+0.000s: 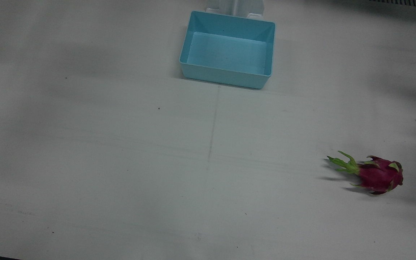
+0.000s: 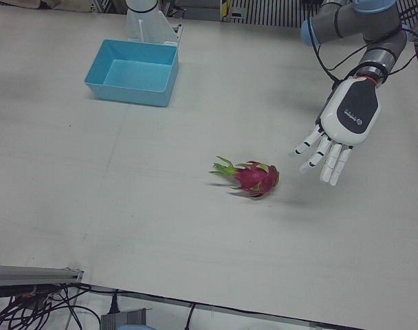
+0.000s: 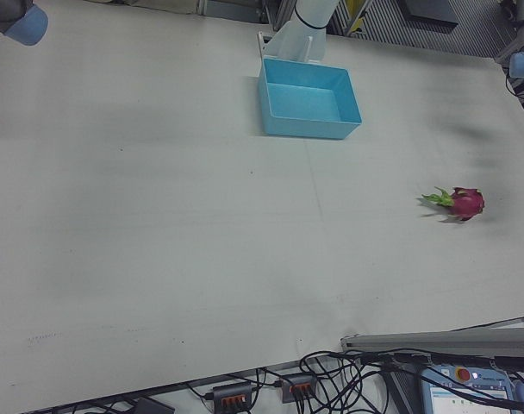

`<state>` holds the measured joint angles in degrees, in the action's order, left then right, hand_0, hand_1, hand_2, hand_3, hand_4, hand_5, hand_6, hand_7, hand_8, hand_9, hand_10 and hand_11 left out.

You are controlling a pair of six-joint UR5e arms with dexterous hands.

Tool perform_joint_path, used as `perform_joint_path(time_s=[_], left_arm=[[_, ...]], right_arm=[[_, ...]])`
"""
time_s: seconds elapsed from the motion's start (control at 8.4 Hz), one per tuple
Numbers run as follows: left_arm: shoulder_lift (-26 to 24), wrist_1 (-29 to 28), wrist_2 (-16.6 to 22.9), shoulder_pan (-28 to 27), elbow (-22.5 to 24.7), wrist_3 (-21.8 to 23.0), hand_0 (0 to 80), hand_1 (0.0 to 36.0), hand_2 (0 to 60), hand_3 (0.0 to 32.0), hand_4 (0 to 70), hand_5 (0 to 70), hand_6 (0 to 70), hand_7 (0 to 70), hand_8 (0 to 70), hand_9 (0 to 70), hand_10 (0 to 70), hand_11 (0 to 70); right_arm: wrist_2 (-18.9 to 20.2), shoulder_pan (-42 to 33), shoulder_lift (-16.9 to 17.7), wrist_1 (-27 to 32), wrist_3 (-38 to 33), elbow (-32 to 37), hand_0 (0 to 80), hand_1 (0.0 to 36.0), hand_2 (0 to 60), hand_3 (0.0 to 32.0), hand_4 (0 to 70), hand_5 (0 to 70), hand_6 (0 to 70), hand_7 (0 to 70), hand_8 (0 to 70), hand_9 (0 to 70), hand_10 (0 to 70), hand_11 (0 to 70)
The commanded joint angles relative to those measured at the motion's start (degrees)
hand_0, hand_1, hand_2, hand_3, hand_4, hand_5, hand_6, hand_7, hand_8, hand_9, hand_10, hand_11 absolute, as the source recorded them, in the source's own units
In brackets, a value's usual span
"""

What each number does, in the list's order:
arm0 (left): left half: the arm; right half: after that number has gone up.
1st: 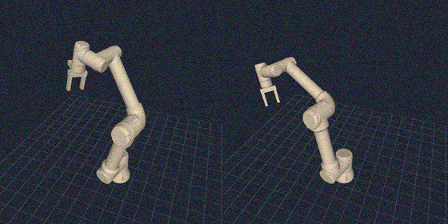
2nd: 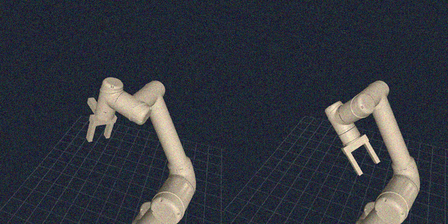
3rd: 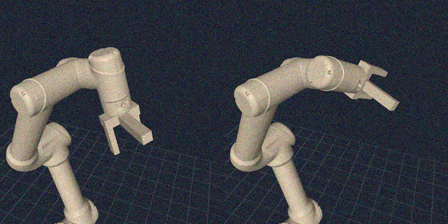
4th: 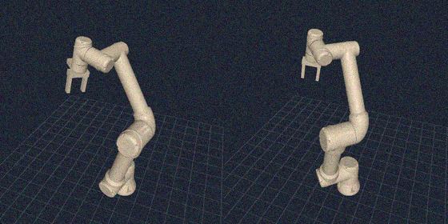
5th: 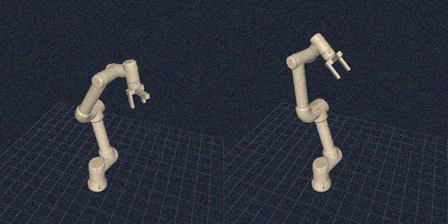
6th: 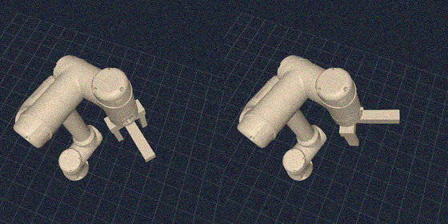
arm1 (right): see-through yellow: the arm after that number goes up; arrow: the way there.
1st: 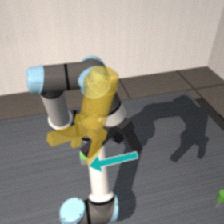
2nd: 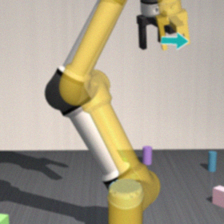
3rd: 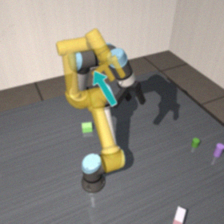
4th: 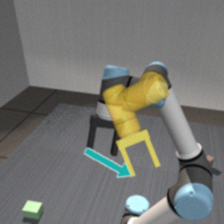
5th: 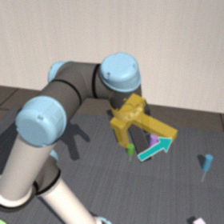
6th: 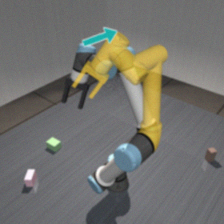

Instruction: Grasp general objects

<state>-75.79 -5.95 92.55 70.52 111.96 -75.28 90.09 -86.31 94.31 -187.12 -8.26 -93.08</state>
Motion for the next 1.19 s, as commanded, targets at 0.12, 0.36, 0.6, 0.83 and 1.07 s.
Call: perform_joint_path(time_s=[0.12, 0.36, 0.6, 0.83, 1.07], left_arm=[[-0.3, 8.2, -3.5, -2.1, 2.9, -9.9, 80.0, 36.0, 60.0, 0.6, 8.8, 70.0, 0.0, 39.8, 0.0, 6.5, 0.0, 0.0], [-0.3, 9.0, -5.3, -4.3, 2.9, -11.9, 80.0, 36.0, 60.0, 1.4, 9.9, 70.0, 0.0, 38.5, 0.0, 6.3, 0.0, 0.0], [-0.5, 10.2, -10.3, -10.1, 2.9, -13.1, 80.0, 36.0, 60.0, 4.0, 9.9, 62.2, 0.0, 37.9, 0.0, 6.1, 0.0, 0.0], [-4.0, 14.5, -18.5, -20.5, 2.6, -13.4, 80.0, 36.0, 60.0, 9.8, 4.7, 43.5, 0.0, 32.6, 0.0, 5.1, 0.0, 0.0], [-11.8, 21.5, -22.1, -25.2, 1.6, -13.4, 80.0, 36.0, 60.0, 26.4, 0.0, 0.0, 0.0, 21.4, 0.0, 2.8, 0.0, 0.0]], right_arm=[[-0.1, 0.0, 0.0, 0.0, 0.0, 0.0, 0.0, 0.0, 0.0, 0.0, 0.0, 0.0, 0.0, 0.0, 0.0, 0.0, 0.0, 0.0], [0.0, 0.0, 0.0, 0.0, 0.0, 0.0, 0.0, 0.0, 0.0, 0.0, 0.0, 0.0, 0.0, 0.0, 0.0, 0.0, 0.0, 0.0], [0.0, 0.0, 0.0, 0.0, 0.0, 0.0, 0.0, 0.0, 0.0, 0.0, 0.0, 0.0, 0.0, 0.0, 0.0, 0.0, 0.0, 0.0], [0.0, 0.0, 0.0, 0.0, 0.0, 0.0, 0.0, 0.0, 0.0, 0.0, 0.0, 0.0, 0.0, 0.0, 0.0, 0.0, 0.0, 0.0], [0.0, 0.0, 0.0, 0.0, 0.0, 0.0, 0.0, 0.0, 0.0, 0.0, 0.0, 0.0, 0.0, 0.0, 0.0, 0.0, 0.0, 0.0]])
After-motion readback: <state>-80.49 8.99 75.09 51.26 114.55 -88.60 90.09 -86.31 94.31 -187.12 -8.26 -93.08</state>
